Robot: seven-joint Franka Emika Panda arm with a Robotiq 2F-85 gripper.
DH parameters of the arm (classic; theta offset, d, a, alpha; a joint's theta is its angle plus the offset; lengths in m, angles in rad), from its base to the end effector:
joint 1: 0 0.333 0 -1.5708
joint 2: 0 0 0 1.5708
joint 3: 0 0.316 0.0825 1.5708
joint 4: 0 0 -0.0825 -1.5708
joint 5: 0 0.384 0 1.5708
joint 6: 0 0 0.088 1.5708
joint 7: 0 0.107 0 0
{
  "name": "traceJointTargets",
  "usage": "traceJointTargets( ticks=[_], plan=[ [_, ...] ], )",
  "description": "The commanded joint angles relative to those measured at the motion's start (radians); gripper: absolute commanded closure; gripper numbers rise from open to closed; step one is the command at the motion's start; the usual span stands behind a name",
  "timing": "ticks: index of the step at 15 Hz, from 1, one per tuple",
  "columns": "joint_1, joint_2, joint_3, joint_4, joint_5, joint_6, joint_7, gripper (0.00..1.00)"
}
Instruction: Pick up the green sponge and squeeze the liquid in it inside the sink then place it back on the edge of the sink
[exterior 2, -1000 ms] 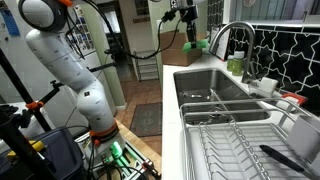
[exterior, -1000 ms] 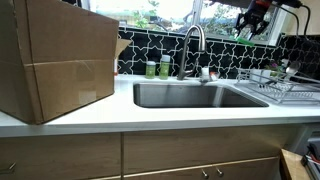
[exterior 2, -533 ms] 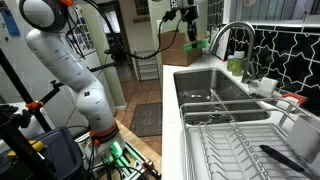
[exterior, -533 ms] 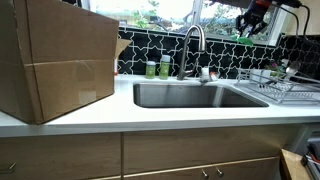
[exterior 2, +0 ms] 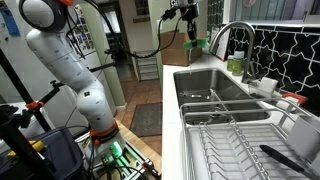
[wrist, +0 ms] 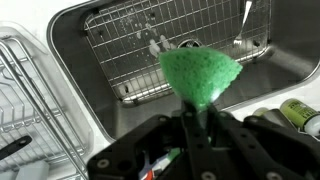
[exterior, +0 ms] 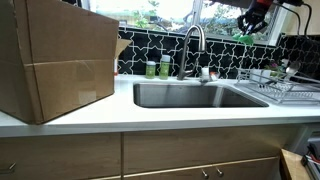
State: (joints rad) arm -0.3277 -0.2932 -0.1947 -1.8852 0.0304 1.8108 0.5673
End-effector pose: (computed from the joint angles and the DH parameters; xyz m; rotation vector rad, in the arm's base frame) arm 0.4141 -0.2512 0.6455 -2.5925 1.5746 -0.3215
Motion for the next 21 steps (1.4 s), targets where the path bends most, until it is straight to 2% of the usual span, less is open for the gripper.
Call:
traceJointTargets(
  ticks=[1, 21],
  plan=[
    [0.006, 0.008, -0.014, 0.022, 0.009, -0.040, -0.003, 0.98],
    [0.001, 0.010, -0.014, 0.025, -0.013, -0.009, 0.005, 0.97]
  ],
)
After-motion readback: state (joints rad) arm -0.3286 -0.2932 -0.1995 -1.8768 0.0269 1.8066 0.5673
